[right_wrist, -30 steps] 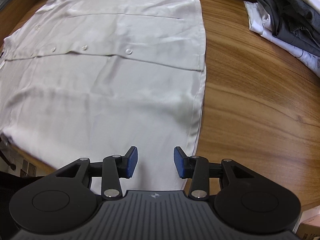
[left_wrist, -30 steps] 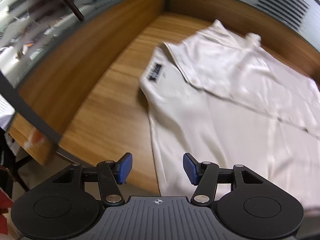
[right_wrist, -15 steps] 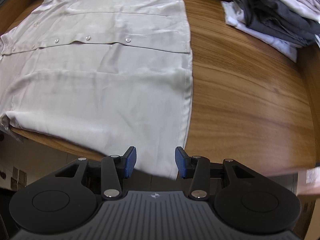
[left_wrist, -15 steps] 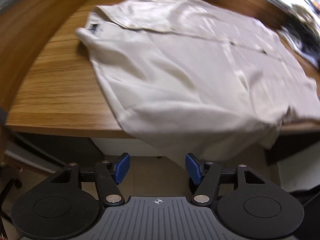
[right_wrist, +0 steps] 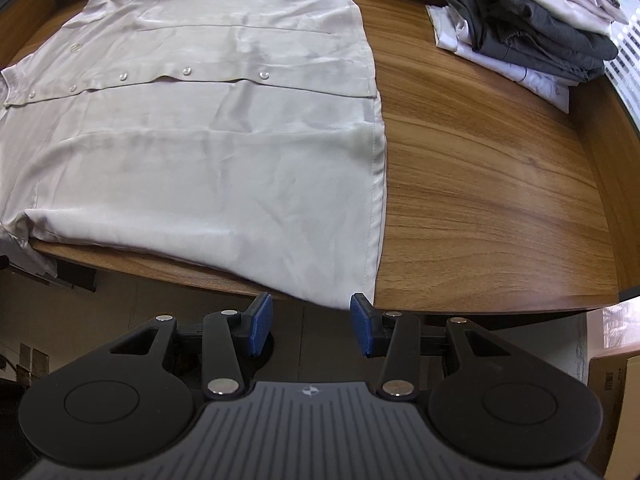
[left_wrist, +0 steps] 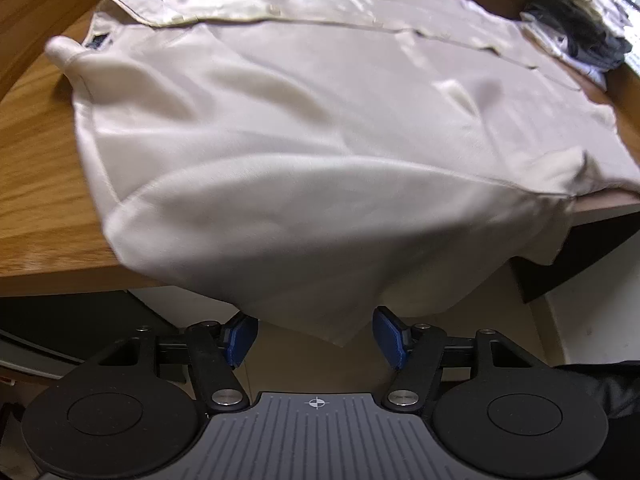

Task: Fold clothes

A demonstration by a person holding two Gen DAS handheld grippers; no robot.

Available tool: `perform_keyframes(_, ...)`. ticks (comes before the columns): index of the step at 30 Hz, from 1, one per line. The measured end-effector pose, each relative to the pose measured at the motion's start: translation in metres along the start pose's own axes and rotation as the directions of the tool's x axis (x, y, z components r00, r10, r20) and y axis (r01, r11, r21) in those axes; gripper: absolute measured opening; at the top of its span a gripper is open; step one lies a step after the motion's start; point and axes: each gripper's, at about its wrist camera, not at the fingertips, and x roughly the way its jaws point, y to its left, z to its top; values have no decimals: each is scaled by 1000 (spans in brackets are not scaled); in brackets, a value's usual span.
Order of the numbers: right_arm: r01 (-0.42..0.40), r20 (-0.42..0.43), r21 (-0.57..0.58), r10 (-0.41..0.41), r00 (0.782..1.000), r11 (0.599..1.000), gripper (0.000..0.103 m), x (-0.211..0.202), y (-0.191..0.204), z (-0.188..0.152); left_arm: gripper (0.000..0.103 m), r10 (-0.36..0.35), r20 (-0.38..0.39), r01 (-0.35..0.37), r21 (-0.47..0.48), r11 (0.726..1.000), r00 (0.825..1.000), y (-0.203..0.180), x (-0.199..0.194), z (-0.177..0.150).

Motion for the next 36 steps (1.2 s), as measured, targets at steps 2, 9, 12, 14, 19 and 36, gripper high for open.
perform_keyframes(2, 2, 0, -9, -2, 1000, 1000, 48, -2, 0, 0, 65, 22, 5, -22, 13, 1000, 1000, -3, 5, 0)
perform_keyframes(9, 2, 31, -114, 2, 1000, 993, 52, -6, 8, 5, 3, 33, 73, -31, -25, 999, 997, -4, -15, -2)
perform_keyframes(12, 8, 21, -166, -4, 1000, 986, 53, 3, 10, 4, 3, 19, 104, -17, -24, 1000, 994, -4, -36, -4)
perform_keyframes(14, 12, 9, -197, -11, 1000, 980, 53, 12, 12, 2, 3, 13, 119, -11, -12, 1000, 993, -5, -53, -5)
perform_keyframes(19, 0, -15, -263, -4, 1000, 965, 53, 35, 17, -5, 3, 8, 165, -10, 13, 1000, 986, -12, -91, -1)
perform_keyframes(36, -12, 69, -318, 36, 997, 948, 0, 41, 23, 0, 3, 59, 312, -55, -21, 998, 948, -9, -151, 38)
